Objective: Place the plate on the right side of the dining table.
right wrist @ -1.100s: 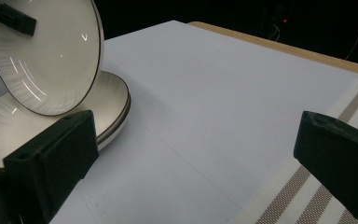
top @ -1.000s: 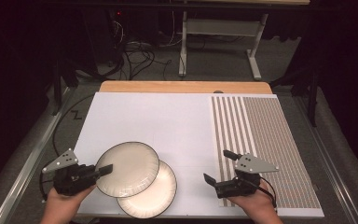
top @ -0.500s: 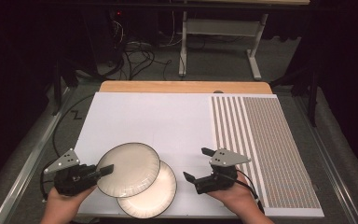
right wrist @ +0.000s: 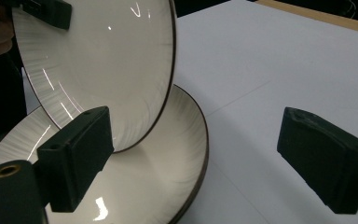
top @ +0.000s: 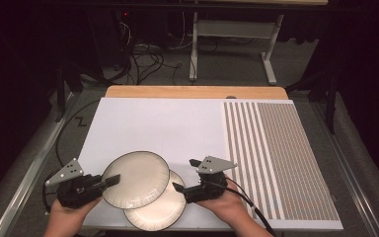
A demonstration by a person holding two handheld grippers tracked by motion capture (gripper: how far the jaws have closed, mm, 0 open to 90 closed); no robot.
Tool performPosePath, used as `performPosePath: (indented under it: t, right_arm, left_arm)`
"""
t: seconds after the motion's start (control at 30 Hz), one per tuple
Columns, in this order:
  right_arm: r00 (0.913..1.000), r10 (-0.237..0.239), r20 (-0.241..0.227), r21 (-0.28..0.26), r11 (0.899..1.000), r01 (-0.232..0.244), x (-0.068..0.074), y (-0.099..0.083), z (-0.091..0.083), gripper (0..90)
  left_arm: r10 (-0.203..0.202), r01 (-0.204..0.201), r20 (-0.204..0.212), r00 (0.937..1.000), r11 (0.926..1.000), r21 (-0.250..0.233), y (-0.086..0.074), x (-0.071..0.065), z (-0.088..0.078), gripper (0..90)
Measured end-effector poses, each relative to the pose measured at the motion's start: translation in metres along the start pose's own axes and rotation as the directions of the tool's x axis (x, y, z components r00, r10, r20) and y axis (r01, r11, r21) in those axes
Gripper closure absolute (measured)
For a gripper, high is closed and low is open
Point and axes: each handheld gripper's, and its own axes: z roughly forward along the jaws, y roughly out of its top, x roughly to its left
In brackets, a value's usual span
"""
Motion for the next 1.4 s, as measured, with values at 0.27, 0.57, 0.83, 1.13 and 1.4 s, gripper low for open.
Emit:
performPosePath:
  t: [0.27, 0.57, 0.83, 1.13, 1.4]
  right_arm:
    - [0.9991, 0.007, -0.042, 0.024, 1.0, -0.006, 0.006, 0.004, 0.023, 24.0]
    - [0.9953, 0.058, -0.077, 0.028, 0.998, -0.056, 0.007, 0.005, 0.039, 46.1]
    - [0.9866, 0.119, -0.112, 0.032, 0.993, -0.116, 0.004, 0.007, 0.045, 64.8]
    - [0.9825, 0.148, -0.113, 0.044, 0.989, -0.144, 0.004, 0.009, 0.041, 84.2]
    - [0.9786, 0.156, -0.134, 0.001, 0.988, -0.158, 0.004, 0.019, 0.026, 86.4]
  left_arm:
    - [0.005, -0.005, 0.0, 1.0, 1.0, -0.002, 0.0, 0.0, 0.0, 77.8]
    - [0.0, 0.0, -0.001, 1.0, 0.9999, -0.01, -0.001, 0.0, 0.0, 77.8]
    - [-0.008, 0.008, 0.003, 1.0, 0.9999, -0.009, -0.001, 0.0, 0.001, 77.9]
    - [-0.016, 0.016, 0.018, 0.9997, 0.9999, 0.0, 0.002, -0.004, 0.003, 78.3]
    - [-0.021, 0.023, 0.041, 0.9989, 0.9989, -0.041, 0.015, -0.01, -0.001, 78.2]
